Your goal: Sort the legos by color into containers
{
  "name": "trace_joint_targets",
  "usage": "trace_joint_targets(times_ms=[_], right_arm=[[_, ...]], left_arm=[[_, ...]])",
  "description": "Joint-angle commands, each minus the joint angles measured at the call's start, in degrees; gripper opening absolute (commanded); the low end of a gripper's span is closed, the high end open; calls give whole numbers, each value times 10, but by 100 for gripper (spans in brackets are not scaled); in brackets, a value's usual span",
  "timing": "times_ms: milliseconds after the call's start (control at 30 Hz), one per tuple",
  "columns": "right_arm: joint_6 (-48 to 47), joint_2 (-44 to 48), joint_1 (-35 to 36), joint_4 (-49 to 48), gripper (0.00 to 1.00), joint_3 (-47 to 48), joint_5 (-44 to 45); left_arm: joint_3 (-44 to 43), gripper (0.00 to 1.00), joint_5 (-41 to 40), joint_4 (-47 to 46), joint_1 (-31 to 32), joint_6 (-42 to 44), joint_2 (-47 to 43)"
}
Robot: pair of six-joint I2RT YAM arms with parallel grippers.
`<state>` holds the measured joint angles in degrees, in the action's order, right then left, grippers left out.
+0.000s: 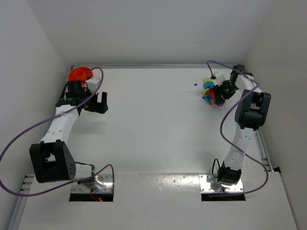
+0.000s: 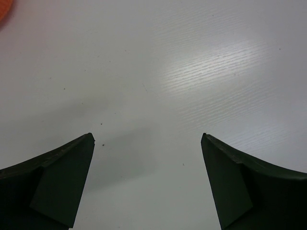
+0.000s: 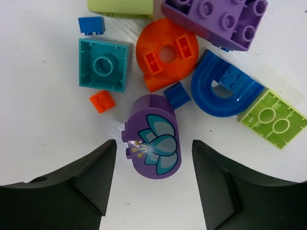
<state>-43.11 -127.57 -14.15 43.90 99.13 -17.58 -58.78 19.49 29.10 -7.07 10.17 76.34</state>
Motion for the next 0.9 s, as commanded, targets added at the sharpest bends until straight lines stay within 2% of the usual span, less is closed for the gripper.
trace_joint_targets(times_ms=[0,167,333,467,500,667,733,767,867], right_arm=[[-21,-11,-2,13,63,12,-14],[-21,-11,-2,13,52,12,-9],[-21,-28,-2,13,50,6,-3],[-21,-21,-2,7,29,-7,-3],[-21,-13,-2,7,19,-12,-3],[-3,54,-2,32,16,-31,-74],[11,90,-2,45,16,-51,-128],[24,132,12,51,16,-60,-146],[43,180,37,57,16,-80,-200]], left_arm=[[-25,100,1,-11,6,-4,1],[-25,100,1,-11,11,-9,1],[-25,100,1,-11,11,-15,1],[-25,100,1,-11,11,-21,-4],[-25,100,1,-11,11,-21,-4],[-25,100,14,-11,11,-58,-23],[-25,100,42,-11,11,-72,-31],[-31,97,54,-11,11,-94,-36],[-59,93,111,-11,11,-136,-42]])
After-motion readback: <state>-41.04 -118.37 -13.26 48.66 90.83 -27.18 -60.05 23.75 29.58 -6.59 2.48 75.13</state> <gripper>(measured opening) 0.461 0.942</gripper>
